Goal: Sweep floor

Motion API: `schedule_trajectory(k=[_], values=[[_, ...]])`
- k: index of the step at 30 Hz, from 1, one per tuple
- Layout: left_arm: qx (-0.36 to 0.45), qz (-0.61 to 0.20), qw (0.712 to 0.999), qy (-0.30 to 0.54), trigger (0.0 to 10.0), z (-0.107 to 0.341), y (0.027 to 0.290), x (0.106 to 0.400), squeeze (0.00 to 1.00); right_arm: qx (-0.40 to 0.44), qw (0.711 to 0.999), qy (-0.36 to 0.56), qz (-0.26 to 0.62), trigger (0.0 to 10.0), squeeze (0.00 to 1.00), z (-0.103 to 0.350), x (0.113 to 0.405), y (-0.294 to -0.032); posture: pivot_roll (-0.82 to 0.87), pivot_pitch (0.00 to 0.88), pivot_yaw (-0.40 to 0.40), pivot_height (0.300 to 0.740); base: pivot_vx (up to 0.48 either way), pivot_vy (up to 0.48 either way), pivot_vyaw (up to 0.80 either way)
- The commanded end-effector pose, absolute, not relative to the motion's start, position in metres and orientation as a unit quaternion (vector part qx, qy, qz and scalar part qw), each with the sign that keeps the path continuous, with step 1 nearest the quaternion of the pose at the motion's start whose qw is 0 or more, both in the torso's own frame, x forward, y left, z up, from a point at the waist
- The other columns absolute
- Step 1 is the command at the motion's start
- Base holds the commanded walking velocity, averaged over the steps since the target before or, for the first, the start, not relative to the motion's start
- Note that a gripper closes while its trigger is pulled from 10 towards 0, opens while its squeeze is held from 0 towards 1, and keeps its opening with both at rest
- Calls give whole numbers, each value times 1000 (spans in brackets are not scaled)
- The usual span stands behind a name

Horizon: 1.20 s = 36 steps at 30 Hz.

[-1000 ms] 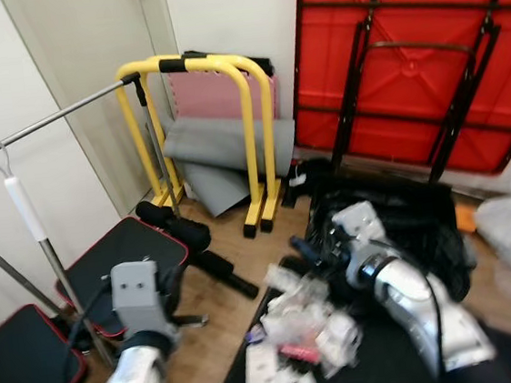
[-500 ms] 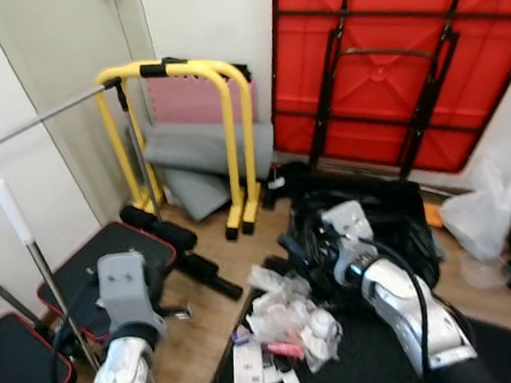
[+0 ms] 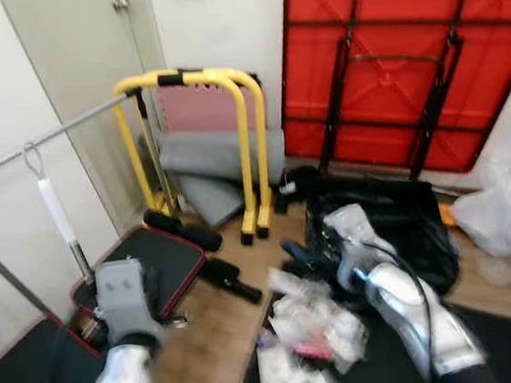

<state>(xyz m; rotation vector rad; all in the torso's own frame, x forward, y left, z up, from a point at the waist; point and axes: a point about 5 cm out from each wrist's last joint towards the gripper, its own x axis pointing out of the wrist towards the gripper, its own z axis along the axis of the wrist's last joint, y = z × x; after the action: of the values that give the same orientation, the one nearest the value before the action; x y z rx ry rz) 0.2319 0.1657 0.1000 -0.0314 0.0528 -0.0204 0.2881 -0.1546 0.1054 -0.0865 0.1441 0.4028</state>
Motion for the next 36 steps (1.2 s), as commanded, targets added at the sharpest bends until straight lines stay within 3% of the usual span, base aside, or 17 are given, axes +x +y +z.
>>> schedule_trajectory(k=[1,23,29,36], values=[[-8,1,1000,27,10000,100,172,231,0,-44,975,65,208,10000,0,108,289,-149,-25,0,-1,740,0,0,-800],[-3,-16,1000,19,10000,103,170,231,0,-43,975,65,210,10000,0,108,289,-148,-25,0,1,740,0,0,-800],[-5,-22,1000,17,10000,104,168,230,0,-49,974,58,212,10000,0,109,289,-147,-26,0,2,740,0,0,0],[-11,-28,999,15,10000,105,167,230,0,-52,974,57,213,10000,0,109,290,-147,-27,0,0,740,0,-412,0]])
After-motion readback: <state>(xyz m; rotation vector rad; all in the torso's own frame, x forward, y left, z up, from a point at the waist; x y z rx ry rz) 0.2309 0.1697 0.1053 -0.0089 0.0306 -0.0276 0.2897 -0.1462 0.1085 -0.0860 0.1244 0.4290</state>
